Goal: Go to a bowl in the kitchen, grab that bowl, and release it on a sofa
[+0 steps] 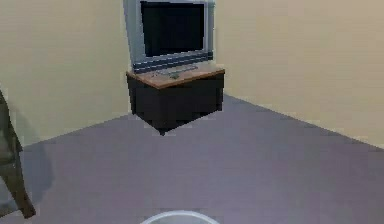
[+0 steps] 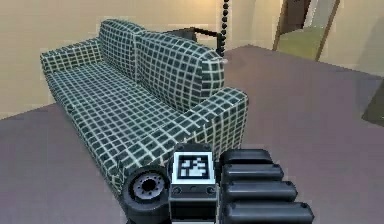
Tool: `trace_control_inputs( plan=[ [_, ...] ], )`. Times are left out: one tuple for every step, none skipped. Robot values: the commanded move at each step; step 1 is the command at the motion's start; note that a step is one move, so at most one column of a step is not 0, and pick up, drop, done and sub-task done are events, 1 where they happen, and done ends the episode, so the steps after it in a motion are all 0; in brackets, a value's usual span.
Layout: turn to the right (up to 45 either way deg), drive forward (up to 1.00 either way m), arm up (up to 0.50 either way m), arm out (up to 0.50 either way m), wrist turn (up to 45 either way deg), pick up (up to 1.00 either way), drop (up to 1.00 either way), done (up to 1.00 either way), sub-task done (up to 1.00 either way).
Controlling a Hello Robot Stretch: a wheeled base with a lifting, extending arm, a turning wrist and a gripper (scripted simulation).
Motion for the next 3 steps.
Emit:
trace_control_inputs(
  plan=[
    [0.0, 0.5, 0.0, 0.0, 0.0, 0.0, 0.0, 0.0, 0.0],
    [45.0, 0.0, 0.0, 0.0, 0.0, 0.0, 0.0, 0.0, 0.0],
    [3.0, 0.0, 0.0, 0.0, 0.0, 0.0, 0.0, 0.0, 0.0]
  ],
)
